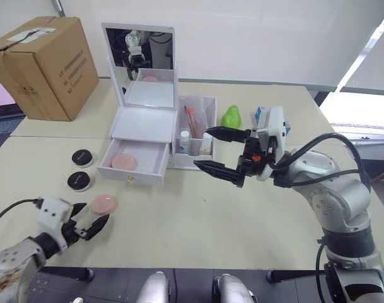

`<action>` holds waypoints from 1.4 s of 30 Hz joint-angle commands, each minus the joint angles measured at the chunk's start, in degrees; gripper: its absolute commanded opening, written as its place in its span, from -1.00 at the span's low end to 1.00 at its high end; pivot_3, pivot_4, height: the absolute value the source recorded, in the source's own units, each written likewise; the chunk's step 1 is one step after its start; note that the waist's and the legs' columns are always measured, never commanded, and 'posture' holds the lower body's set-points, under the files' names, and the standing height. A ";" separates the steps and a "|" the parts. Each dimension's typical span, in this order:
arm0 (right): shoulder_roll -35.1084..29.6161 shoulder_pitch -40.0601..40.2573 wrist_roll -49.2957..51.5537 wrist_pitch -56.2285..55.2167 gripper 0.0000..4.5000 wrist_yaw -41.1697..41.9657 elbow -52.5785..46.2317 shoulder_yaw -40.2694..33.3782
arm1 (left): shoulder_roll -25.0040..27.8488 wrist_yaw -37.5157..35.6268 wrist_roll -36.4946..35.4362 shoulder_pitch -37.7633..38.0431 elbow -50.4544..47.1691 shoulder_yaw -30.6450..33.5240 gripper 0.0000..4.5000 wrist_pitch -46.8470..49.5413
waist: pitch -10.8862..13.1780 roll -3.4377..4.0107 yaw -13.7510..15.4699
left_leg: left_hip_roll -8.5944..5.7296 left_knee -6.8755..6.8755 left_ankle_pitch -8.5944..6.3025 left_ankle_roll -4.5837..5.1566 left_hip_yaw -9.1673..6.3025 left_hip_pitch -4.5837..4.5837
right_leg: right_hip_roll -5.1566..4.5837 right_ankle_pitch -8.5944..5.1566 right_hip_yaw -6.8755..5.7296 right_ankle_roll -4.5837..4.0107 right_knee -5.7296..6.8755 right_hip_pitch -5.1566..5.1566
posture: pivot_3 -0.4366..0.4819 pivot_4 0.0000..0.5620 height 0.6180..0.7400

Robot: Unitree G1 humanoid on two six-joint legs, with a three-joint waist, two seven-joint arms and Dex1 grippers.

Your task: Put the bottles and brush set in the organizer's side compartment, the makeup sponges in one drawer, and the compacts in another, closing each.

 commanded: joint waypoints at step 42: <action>0.94 2.24 -3.44 0.64 1.00 -4.57 -4.62 -0.70 | 15.10 -22.96 -7.54 -43.34 12.17 -15.83 0.30 6.15 | -0.07 -0.12 -1.53 | 0.24 0.01 0.47 0.08 -0.25 0.19 | 0.90 0.03 0.62 -0.12 0.11 -0.04 | -0.05 -0.47 0.82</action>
